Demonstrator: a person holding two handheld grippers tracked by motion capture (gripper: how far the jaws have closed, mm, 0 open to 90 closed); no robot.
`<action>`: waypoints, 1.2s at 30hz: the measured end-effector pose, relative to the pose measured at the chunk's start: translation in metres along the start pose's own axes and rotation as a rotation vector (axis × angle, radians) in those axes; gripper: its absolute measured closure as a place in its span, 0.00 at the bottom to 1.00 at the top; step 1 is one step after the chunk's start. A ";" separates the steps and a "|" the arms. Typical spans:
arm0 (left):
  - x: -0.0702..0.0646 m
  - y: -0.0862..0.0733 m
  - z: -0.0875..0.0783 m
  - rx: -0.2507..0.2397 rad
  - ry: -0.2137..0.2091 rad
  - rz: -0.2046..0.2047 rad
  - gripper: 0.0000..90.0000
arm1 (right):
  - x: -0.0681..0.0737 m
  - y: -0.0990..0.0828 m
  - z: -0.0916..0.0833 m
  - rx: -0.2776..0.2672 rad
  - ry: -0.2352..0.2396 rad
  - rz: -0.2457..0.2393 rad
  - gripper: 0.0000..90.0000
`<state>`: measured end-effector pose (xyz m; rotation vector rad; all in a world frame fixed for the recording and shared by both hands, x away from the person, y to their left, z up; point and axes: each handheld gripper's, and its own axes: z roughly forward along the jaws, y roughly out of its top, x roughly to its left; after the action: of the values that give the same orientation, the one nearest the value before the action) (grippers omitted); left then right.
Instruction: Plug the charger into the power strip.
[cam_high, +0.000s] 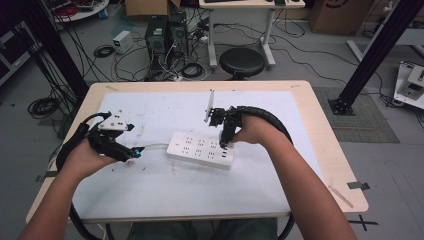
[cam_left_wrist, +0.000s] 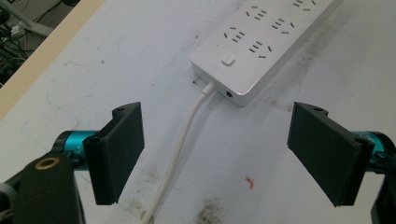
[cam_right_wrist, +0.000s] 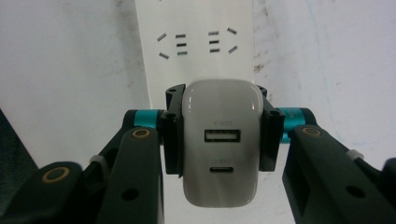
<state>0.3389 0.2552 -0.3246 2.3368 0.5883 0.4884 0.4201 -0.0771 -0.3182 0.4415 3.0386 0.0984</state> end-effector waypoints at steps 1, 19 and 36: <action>0.000 -0.001 -0.001 0.003 0.002 0.000 0.21 | -0.001 0.002 0.000 0.002 0.001 -0.001 0.71; 0.008 -0.012 -0.011 0.020 0.029 -0.021 0.21 | -0.015 0.032 0.027 -0.004 0.059 -0.023 0.71; 0.011 -0.020 -0.009 0.028 0.028 -0.036 0.21 | -0.020 0.035 0.040 -0.042 0.098 -0.010 0.70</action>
<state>0.3381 0.2787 -0.3303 2.3452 0.6528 0.5004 0.4526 -0.0475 -0.3538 0.4302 3.1280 0.1889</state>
